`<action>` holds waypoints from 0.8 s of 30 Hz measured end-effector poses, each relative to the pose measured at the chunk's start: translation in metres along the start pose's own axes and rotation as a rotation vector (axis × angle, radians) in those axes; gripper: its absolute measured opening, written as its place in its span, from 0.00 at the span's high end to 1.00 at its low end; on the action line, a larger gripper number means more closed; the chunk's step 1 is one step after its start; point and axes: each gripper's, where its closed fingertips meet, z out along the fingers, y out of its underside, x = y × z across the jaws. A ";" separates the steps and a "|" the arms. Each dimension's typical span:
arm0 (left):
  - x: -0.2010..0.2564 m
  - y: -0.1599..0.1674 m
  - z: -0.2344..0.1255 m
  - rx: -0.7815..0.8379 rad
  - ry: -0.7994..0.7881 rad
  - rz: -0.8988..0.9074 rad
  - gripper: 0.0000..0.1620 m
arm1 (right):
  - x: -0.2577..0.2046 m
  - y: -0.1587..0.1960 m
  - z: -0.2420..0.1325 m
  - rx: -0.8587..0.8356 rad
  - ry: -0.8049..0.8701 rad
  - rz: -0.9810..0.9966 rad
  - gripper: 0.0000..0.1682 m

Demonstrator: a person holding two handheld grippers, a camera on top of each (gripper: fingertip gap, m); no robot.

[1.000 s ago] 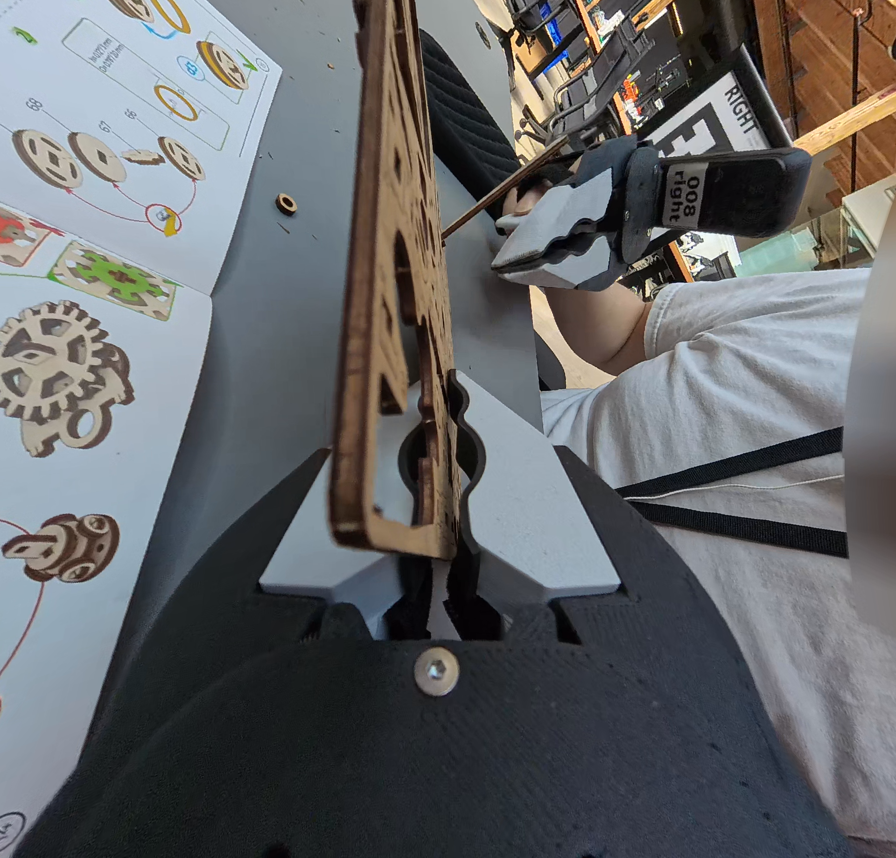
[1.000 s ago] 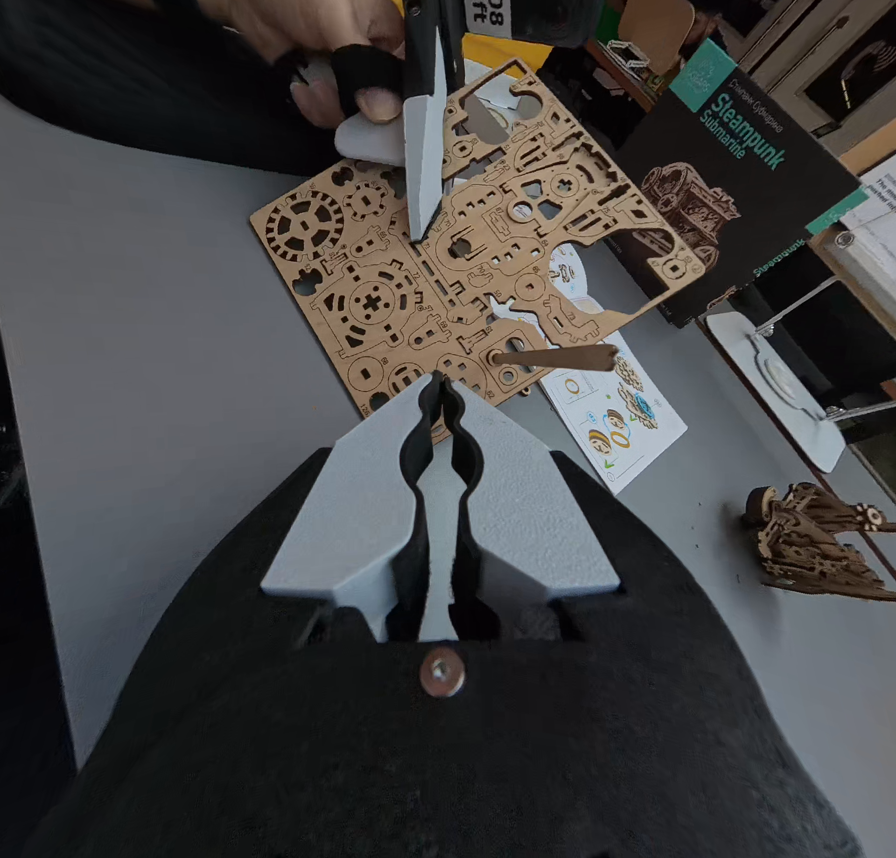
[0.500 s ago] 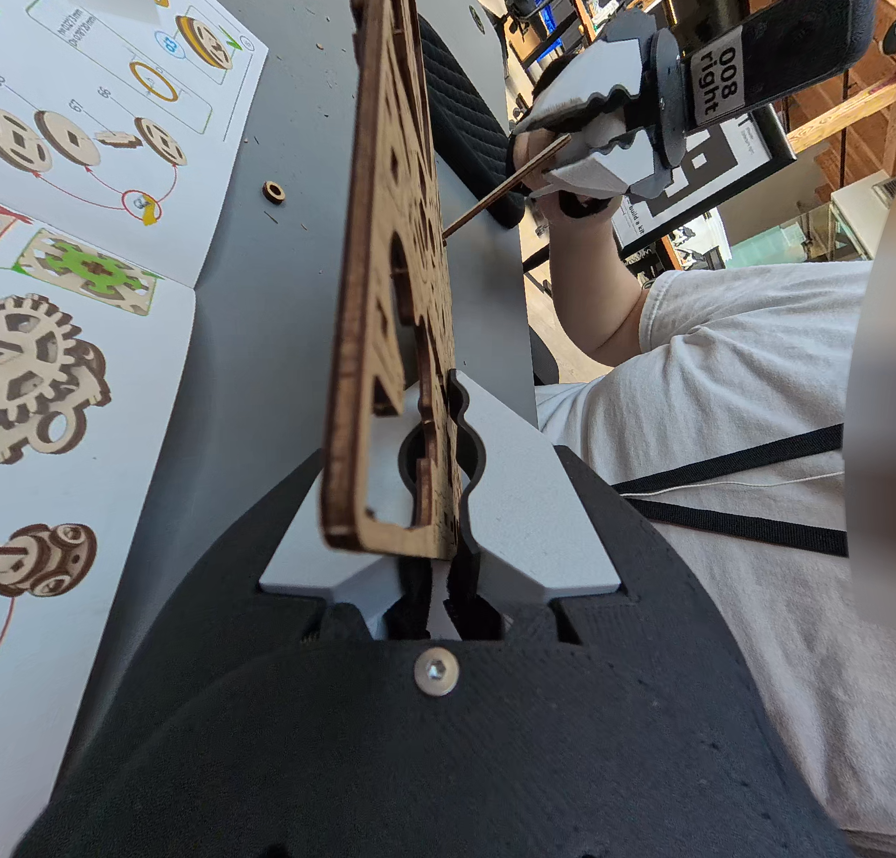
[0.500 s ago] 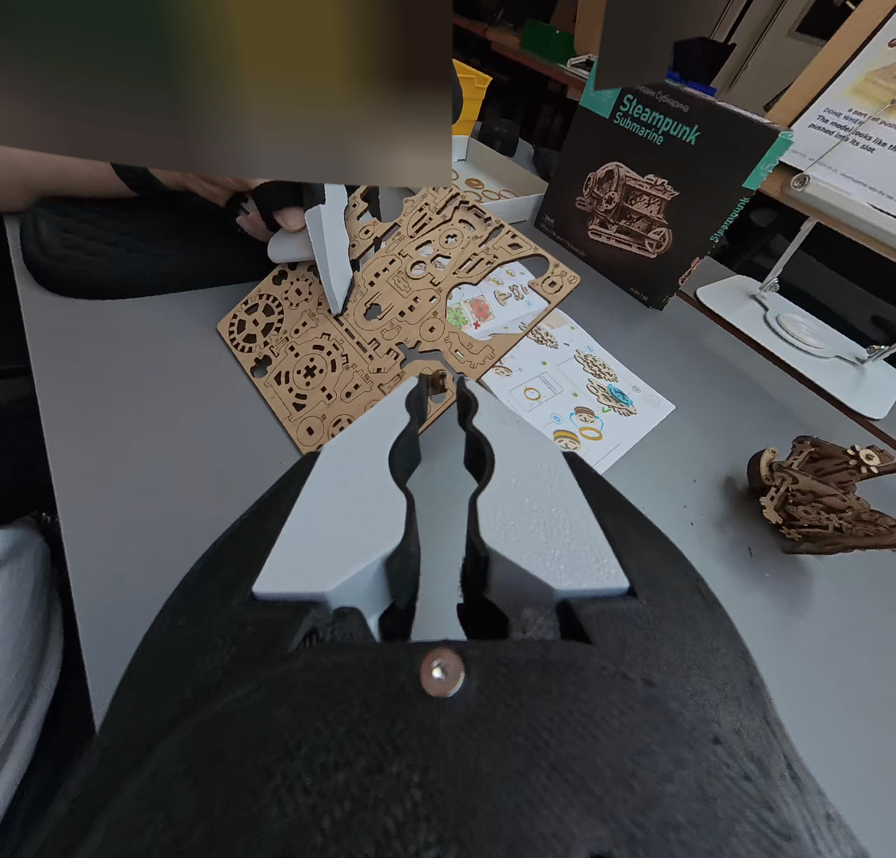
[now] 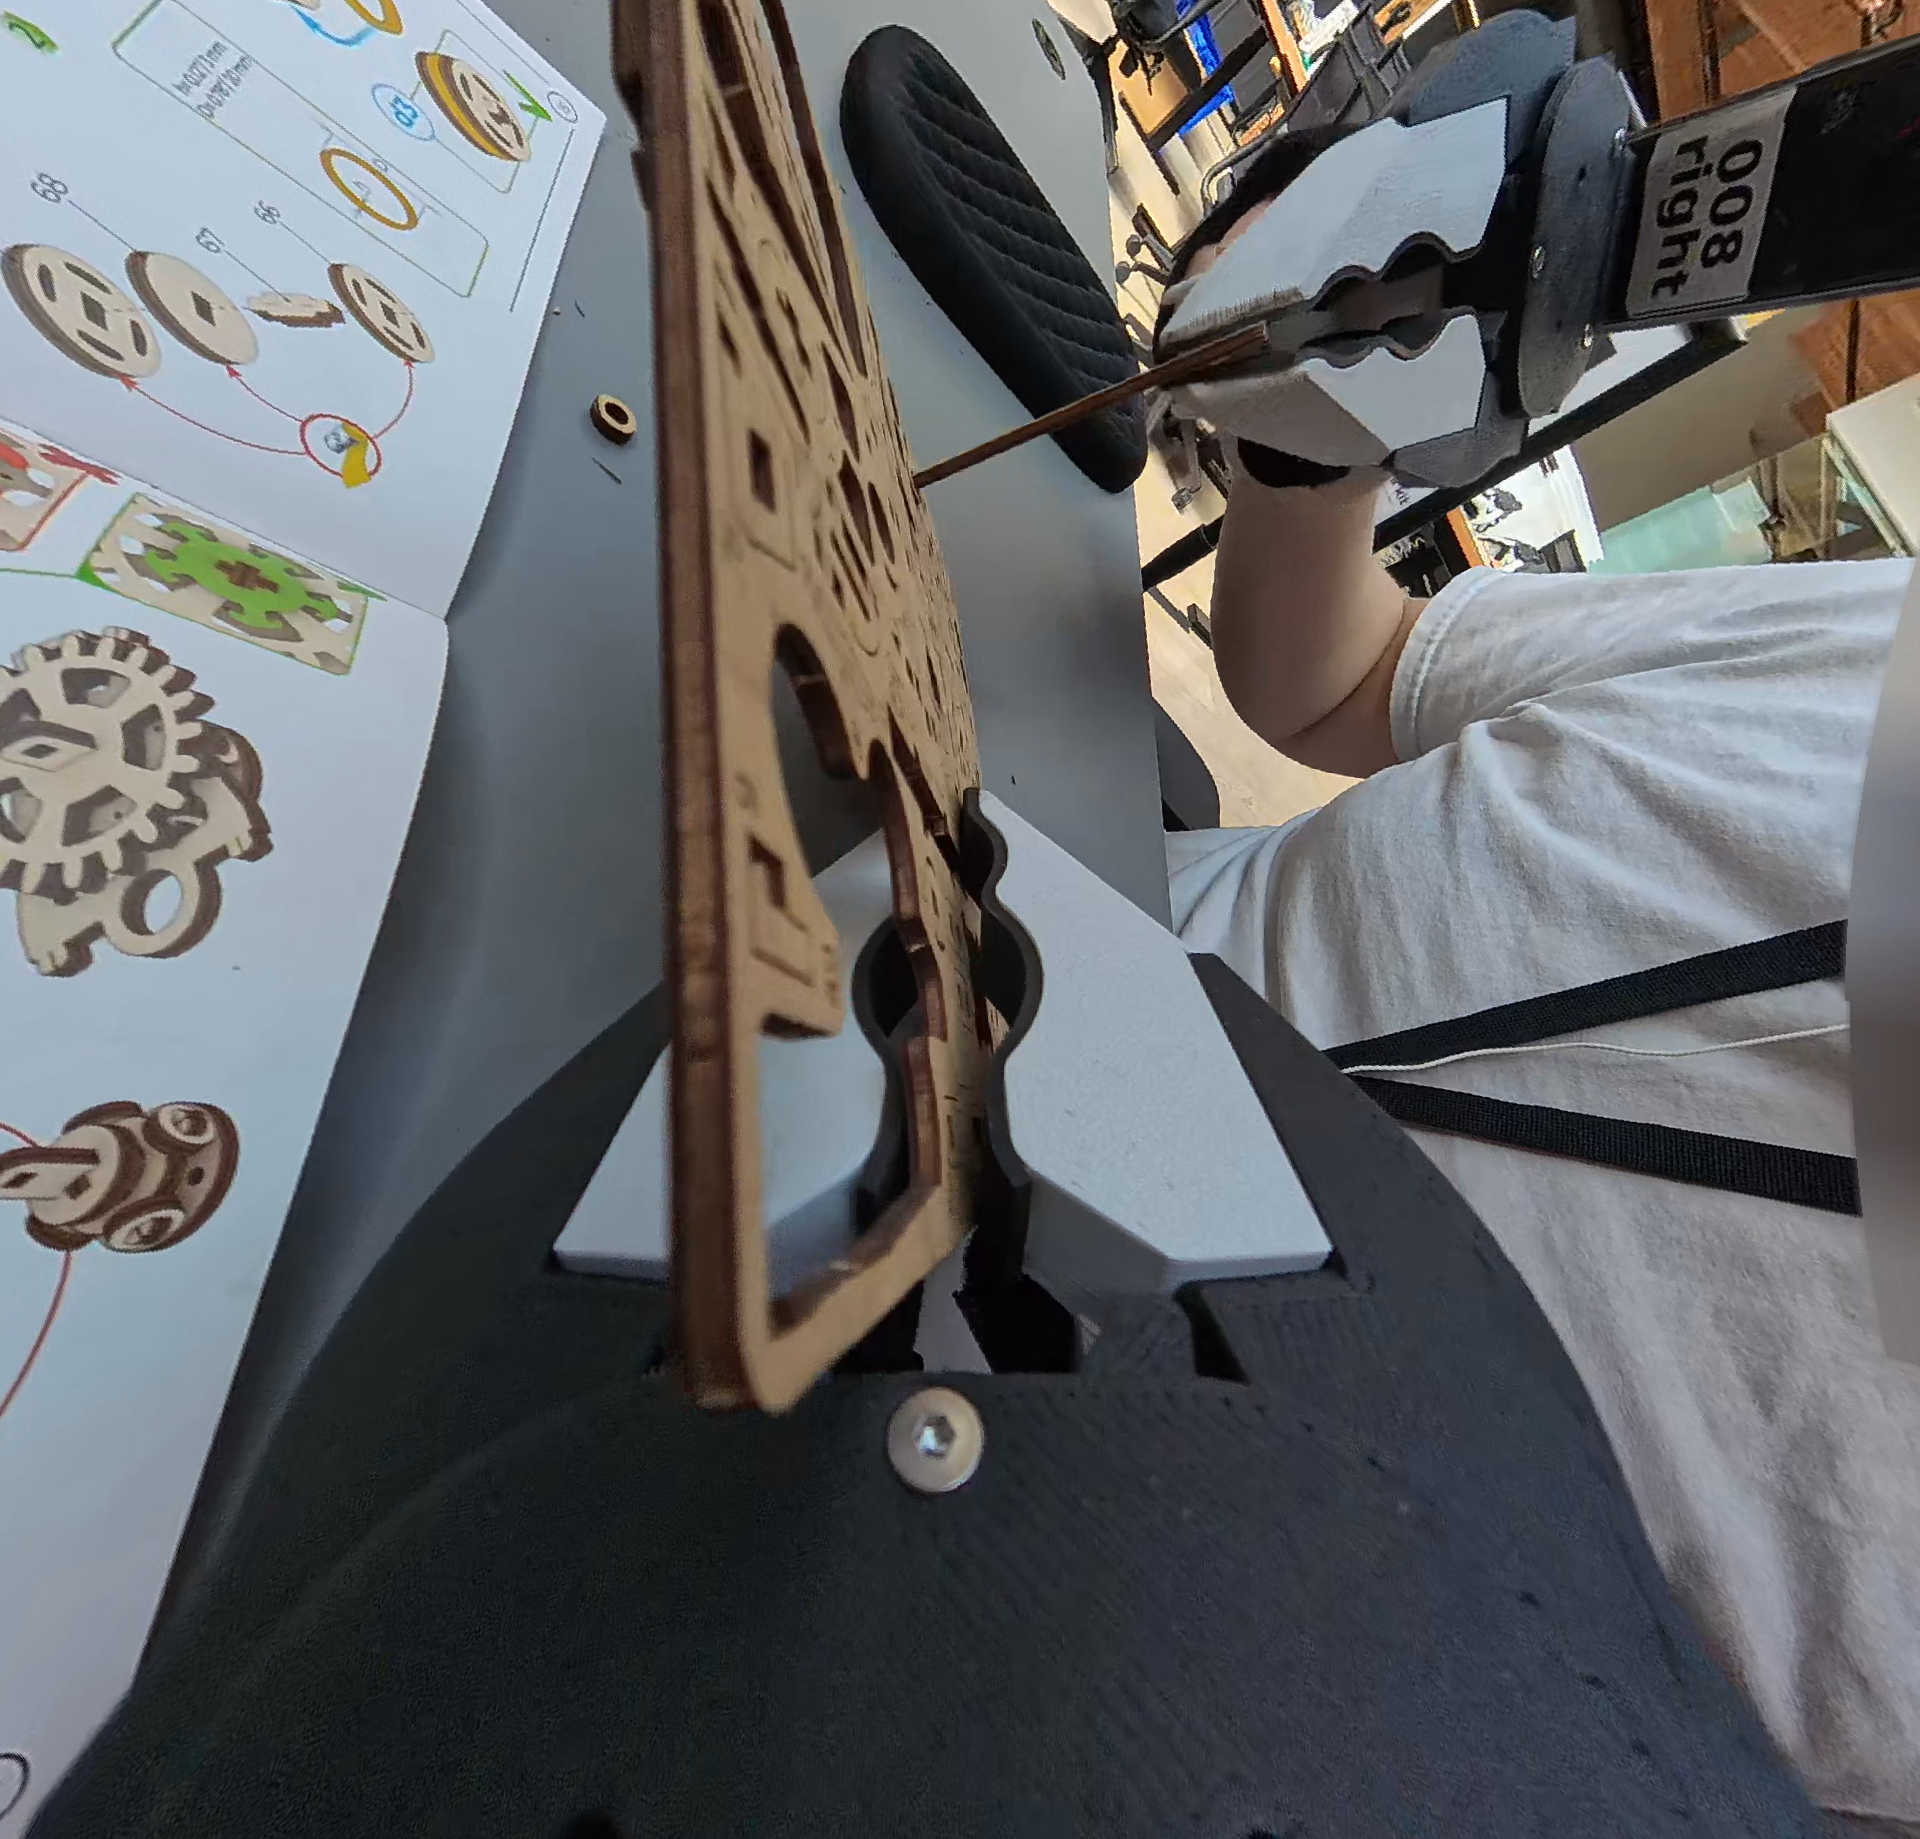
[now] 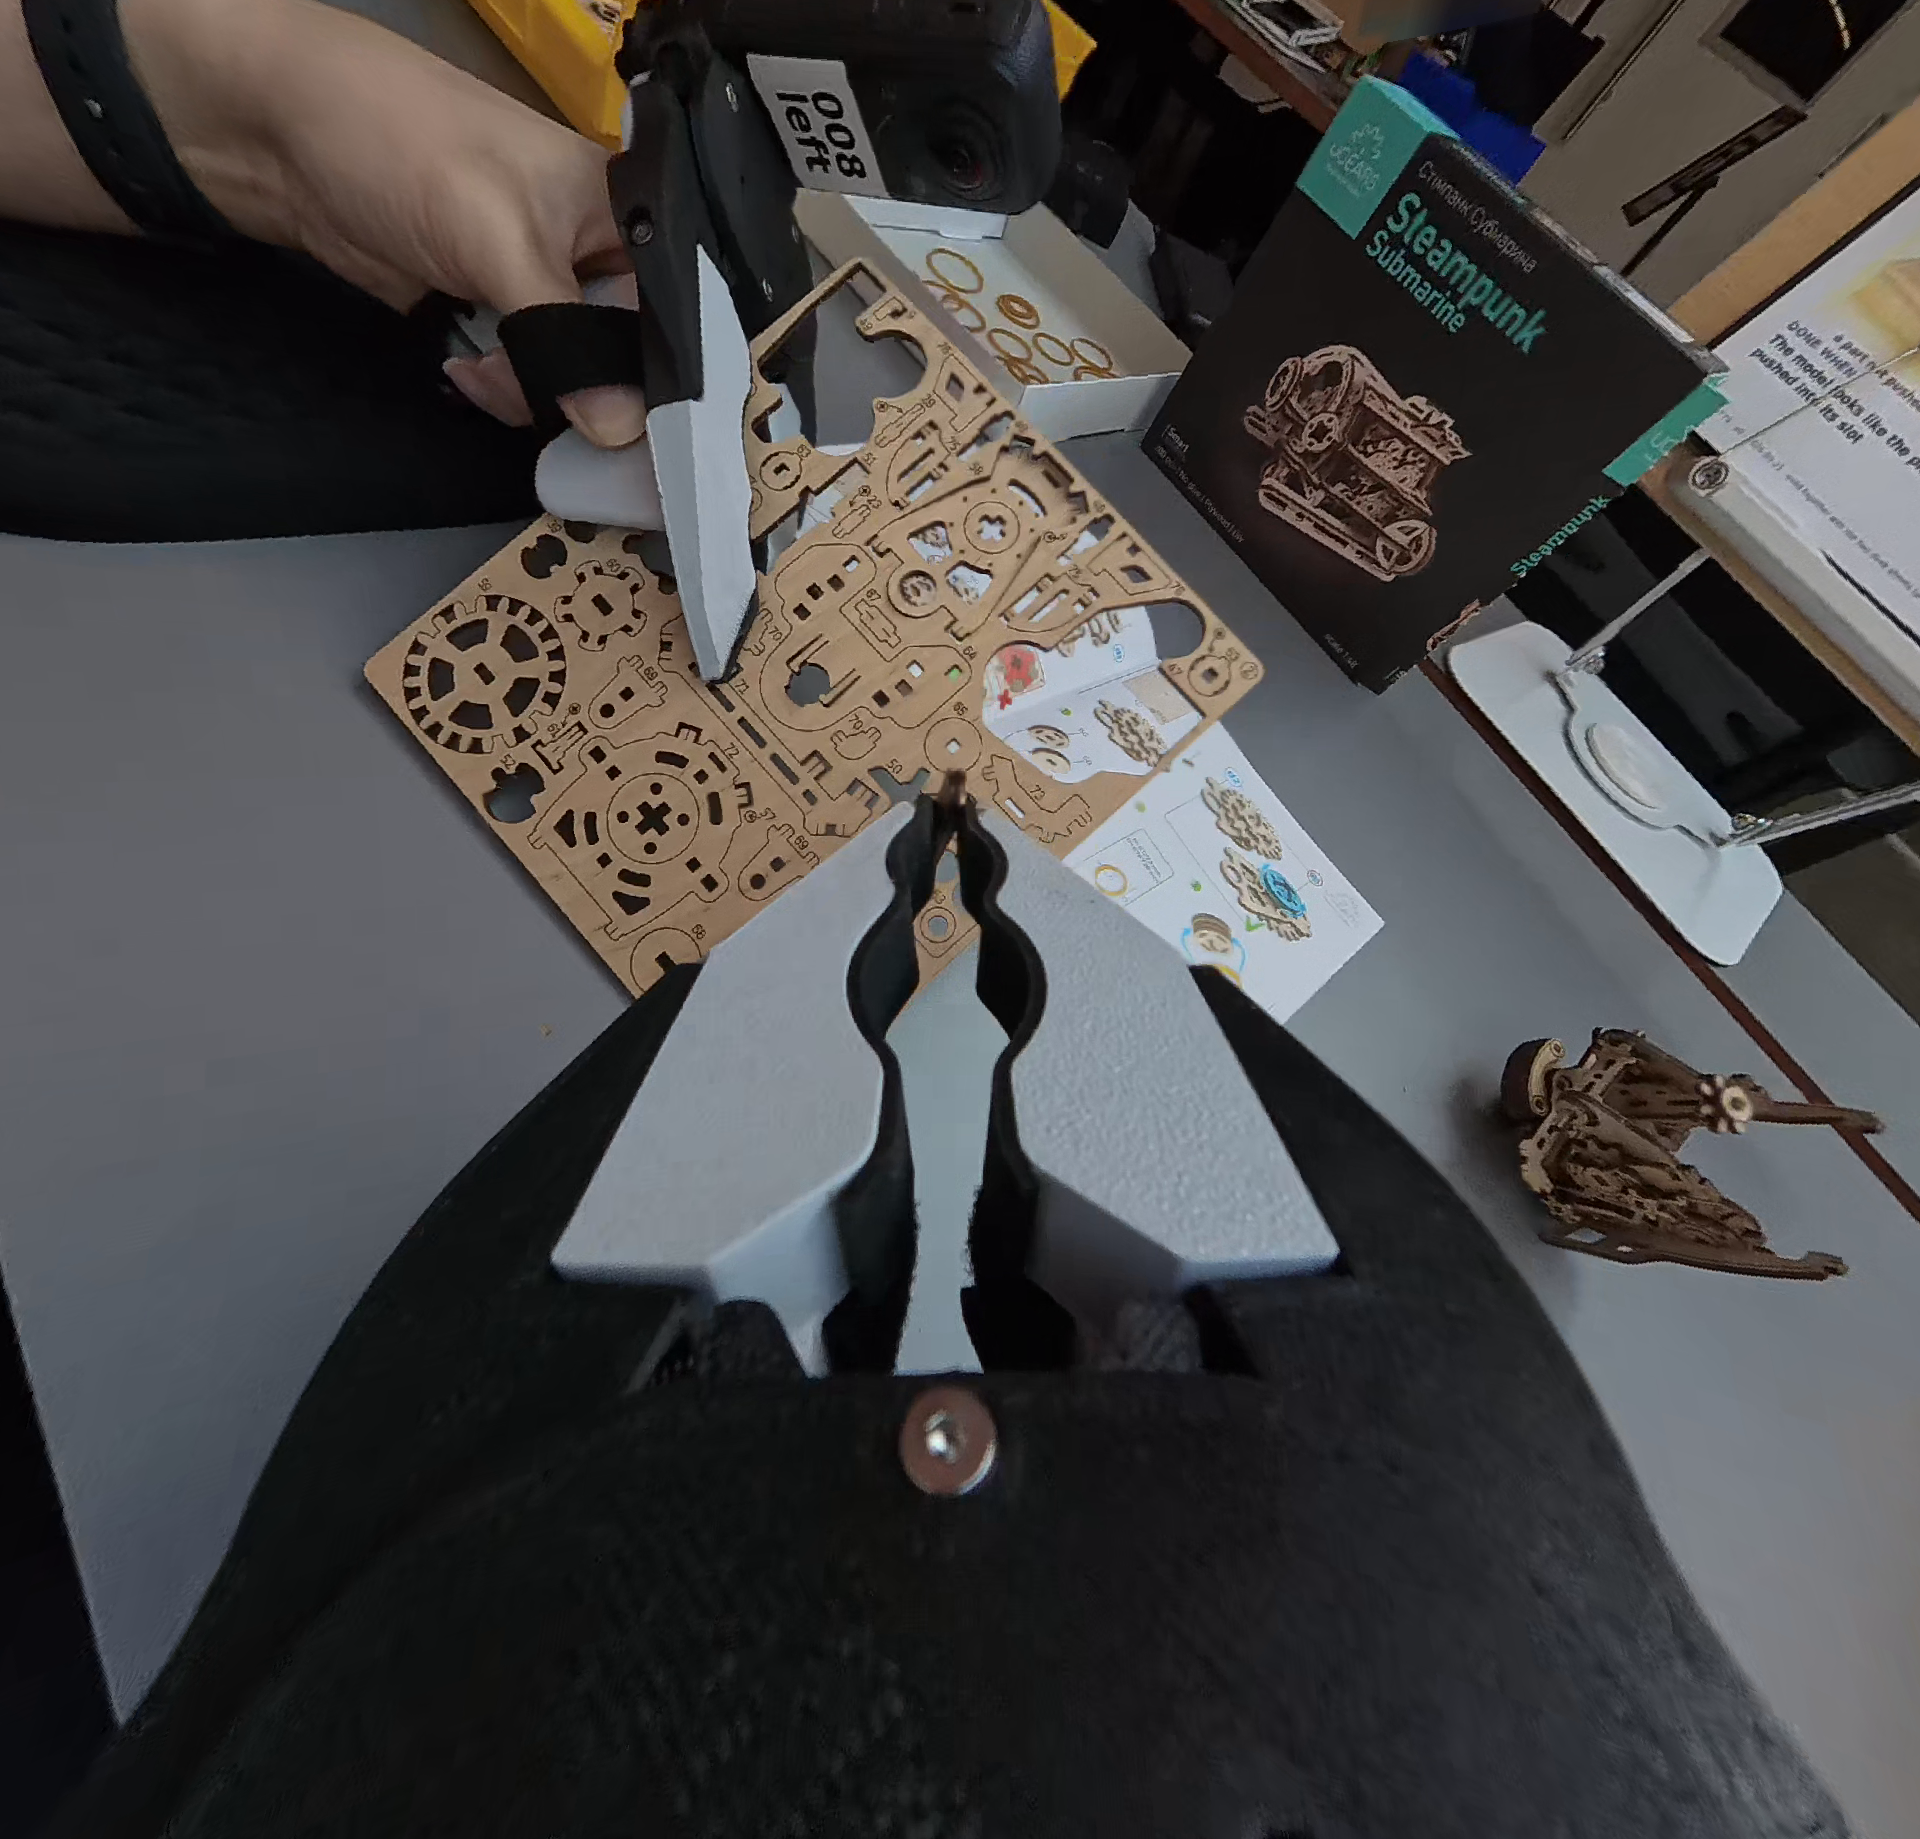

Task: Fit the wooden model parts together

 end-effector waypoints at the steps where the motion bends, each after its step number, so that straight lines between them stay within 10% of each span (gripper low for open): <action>1: 0.000 0.000 0.000 0.001 0.001 -0.002 1.00 | 0.002 0.001 -0.002 0.014 -0.021 0.038 0.99; 14: -0.003 -0.001 -0.001 0.013 0.009 -0.043 1.00 | -0.021 -0.010 -0.024 0.089 0.106 -0.182 0.99; 24: -0.002 -0.001 -0.002 0.011 0.015 -0.042 1.00 | 0.021 -0.003 -0.062 0.239 -0.018 0.265 1.00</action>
